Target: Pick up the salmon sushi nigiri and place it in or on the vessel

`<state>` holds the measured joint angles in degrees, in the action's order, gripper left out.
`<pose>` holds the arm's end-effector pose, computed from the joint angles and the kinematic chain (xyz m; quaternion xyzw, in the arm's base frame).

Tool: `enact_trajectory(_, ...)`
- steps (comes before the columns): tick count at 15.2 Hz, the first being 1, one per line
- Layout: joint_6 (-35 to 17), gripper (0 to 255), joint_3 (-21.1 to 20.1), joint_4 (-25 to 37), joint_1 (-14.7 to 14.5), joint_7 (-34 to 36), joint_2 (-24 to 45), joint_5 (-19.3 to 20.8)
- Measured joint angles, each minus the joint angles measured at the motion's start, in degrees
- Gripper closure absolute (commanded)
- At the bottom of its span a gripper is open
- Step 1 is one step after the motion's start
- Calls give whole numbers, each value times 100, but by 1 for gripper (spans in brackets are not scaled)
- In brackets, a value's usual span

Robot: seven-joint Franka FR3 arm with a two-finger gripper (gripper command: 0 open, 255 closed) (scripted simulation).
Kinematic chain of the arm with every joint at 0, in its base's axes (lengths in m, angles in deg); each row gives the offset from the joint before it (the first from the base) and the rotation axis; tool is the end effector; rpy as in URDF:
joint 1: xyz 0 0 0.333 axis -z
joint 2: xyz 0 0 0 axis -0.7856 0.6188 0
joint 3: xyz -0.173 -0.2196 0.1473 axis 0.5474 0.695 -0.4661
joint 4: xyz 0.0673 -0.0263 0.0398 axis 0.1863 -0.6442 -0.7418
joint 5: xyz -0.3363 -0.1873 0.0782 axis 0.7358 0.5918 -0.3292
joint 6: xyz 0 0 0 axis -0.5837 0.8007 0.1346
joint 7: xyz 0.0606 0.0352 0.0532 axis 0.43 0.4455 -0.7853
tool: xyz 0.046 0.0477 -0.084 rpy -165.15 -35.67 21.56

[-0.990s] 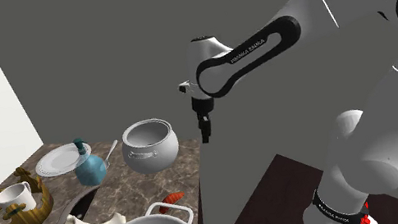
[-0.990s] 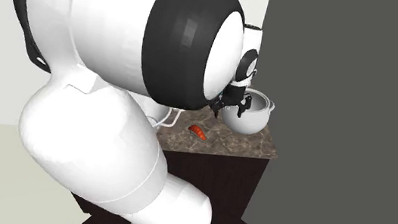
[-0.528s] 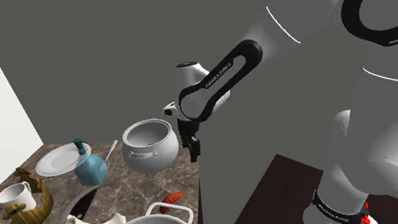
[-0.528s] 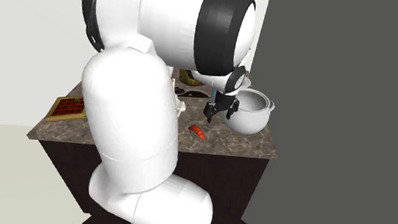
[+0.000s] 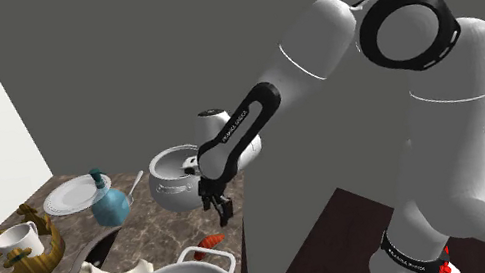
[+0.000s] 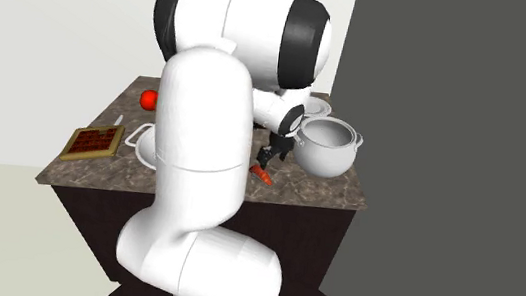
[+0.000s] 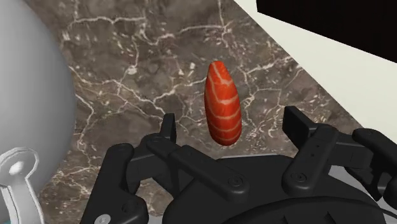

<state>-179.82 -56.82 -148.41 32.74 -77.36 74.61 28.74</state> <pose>0.4928 0.1645 0.2446 -0.7819 -0.6193 -0.0358 0.0616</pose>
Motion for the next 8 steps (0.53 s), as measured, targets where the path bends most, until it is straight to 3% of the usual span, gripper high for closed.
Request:
enact_trajectory(4,-311,0,-319,273,-1,-695,614,-233)
enact_trajectory(8,-542,0,-409,333,-8,-824,904,-310)
